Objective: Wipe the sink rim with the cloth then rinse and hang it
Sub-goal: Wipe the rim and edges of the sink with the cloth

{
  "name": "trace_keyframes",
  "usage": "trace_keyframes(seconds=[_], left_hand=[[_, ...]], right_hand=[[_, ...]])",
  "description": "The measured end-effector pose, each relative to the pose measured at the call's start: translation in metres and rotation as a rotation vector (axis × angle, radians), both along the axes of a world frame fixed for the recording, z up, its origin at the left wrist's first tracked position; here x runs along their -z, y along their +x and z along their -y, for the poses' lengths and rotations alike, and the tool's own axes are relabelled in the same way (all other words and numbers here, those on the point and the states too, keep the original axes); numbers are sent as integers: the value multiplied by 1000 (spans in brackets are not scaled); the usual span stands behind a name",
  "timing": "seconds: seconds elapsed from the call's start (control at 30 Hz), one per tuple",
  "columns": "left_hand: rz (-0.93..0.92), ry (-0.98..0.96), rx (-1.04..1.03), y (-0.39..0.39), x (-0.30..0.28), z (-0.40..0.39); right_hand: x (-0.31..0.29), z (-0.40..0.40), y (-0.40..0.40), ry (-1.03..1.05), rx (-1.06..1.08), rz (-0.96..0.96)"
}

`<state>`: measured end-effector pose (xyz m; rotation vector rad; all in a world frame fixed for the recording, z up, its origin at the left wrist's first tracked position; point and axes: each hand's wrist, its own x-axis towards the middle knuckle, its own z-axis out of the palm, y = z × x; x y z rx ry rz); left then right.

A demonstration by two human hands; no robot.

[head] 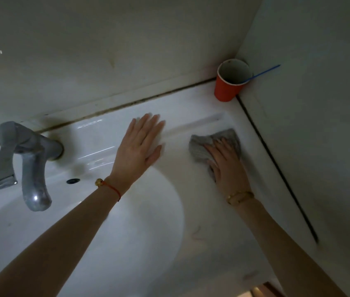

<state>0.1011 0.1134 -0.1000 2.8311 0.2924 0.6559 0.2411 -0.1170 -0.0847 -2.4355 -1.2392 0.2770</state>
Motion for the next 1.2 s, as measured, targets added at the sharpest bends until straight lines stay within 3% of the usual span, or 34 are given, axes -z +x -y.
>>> trace_keyframes(seconds=[0.13, 0.37, 0.6, 0.7, 0.83, 1.07, 1.2], left_hand=[[-64, -3, 90, 6, 1, 10], [-100, -5, 111, 9, 7, 2], [-92, -49, 82, 10, 8, 2], [-105, -47, 100, 9, 9, 1], [-97, -47, 103, 10, 9, 0], [-89, -40, 88, 10, 11, 0], [-97, -32, 103, 10, 13, -2]], right_hand=[[-1, 25, -20, 21, 5, -8], [5, -34, 7, 34, 73, 91], [11, 36, -63, 19, -72, -39], [10, 10, -31, -7, -80, 30], [10, -36, 6, -21, 77, 109], [12, 40, -68, -3, -21, -40], [12, 1, -25, 3, 51, 72]])
